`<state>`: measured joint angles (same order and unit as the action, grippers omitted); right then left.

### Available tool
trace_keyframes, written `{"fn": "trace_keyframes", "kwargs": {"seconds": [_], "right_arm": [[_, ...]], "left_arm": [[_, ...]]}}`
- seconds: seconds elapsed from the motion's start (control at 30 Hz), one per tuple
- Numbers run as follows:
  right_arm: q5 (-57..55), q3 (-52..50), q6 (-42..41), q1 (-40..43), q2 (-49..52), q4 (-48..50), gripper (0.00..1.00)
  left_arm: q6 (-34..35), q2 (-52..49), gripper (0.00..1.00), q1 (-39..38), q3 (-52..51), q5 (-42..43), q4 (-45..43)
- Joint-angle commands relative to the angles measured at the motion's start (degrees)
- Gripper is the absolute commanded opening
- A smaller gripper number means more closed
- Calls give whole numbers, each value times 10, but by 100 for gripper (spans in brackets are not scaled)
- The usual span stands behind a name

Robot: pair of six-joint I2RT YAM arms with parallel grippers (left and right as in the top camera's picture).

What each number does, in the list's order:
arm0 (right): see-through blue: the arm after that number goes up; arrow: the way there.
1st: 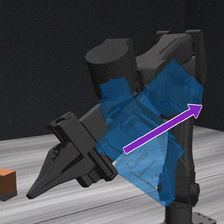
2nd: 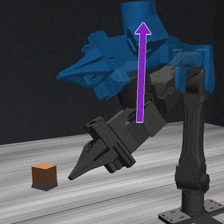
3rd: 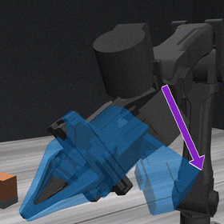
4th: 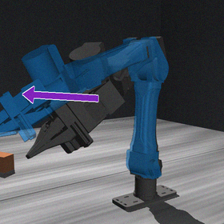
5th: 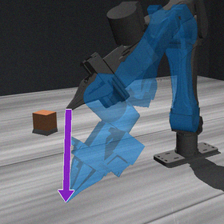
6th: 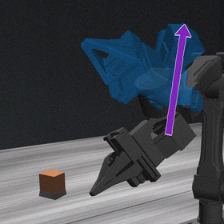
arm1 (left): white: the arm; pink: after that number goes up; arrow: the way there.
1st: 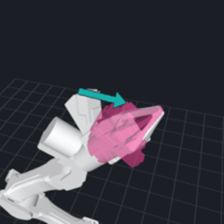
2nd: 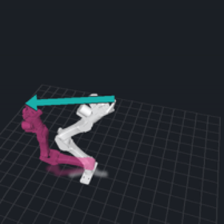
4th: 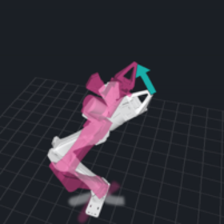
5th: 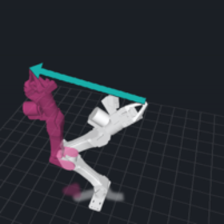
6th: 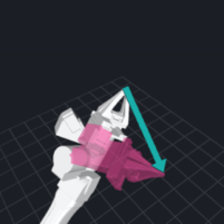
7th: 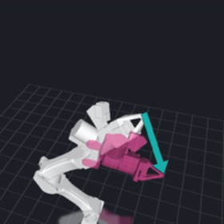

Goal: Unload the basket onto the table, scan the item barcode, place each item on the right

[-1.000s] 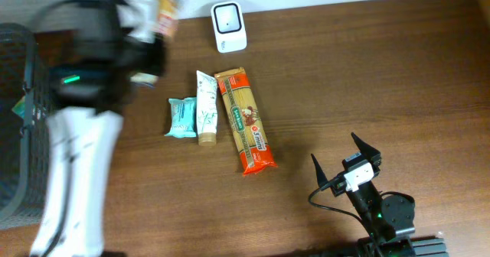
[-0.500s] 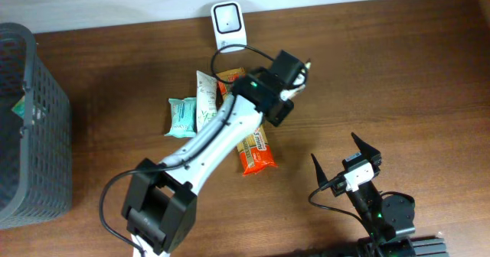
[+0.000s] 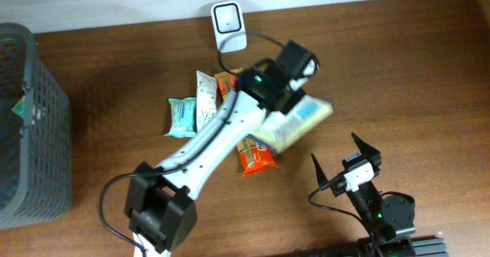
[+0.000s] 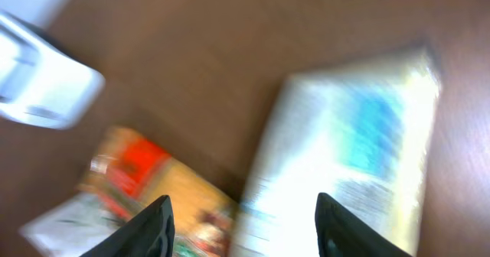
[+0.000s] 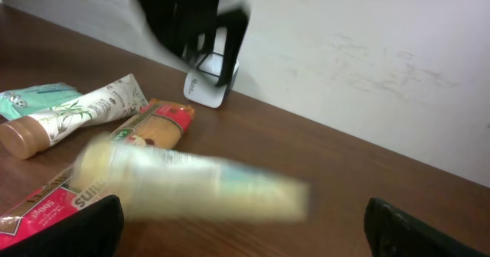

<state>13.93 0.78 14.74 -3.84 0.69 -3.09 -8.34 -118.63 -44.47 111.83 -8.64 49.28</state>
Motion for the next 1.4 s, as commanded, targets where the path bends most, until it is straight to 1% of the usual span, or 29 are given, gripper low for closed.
{"fn": "trace_keyframes", "kwargs": {"seconds": [0.0, 0.1, 0.23, 0.27, 0.37, 0.4, 0.47, 0.53, 0.63, 0.77, 0.83, 0.87, 0.93, 1.03, 1.1, 1.2, 1.37], "right_arm": [[-5, -4, -8, 2, -3, -2, 99], [-5, -5, -8, 2, -3, -2, 99], [-5, -5, -8, 2, -3, -2, 99], [-5, -5, -8, 2, -3, -2, 99], [-5, -5, -8, 2, -3, -2, 99], [-5, -5, -8, 2, -3, -2, 99], [-5, -5, -8, 2, -3, -2, 98], [-5, -5, -8, 2, -3, -2, 99], [-5, -5, -8, 2, -3, -2, 99], [-5, -5, -8, 2, -3, -2, 99], [-5, -5, -8, 2, -3, -2, 99], [-5, -5, -8, 2, -3, -2, 99], [-5, -5, -8, 2, -3, -2, 99], [-5, -5, -8, 2, -3, -2, 99], [-5, -5, -8, 2, -3, -2, 99], [-5, -5, -8, 2, -3, -2, 99], [-5, -5, -8, 2, -3, -2, 99]], "left_arm": [[-2, 10, 59, 86, 141, -16, 24], [-1, 11, 62, 139, 219, -17, 63], [1, 11, 69, 245, 307, -34, 106], [13, 11, 71, 294, 339, -35, 127], [66, 14, 73, 415, 398, -38, 172], [104, 17, 73, 476, 410, -48, 190], [144, 21, 73, 532, 411, -47, 203], [208, 21, 73, 628, 410, -44, 216], [213, 10, 74, 708, 398, -15, 224], [210, -30, 79, 766, 353, -7, 227], [201, -61, 77, 780, 327, 29, 228], [190, -76, 76, 784, 314, 51, 228], [189, -100, 74, 784, 296, 59, 227], [165, -138, 73, 784, 271, 77, 220], [164, -169, 73, 784, 260, 84, 212], [161, -212, 74, 784, 242, 89, 173], [161, -269, 72, 783, 240, 89, 146]]}}
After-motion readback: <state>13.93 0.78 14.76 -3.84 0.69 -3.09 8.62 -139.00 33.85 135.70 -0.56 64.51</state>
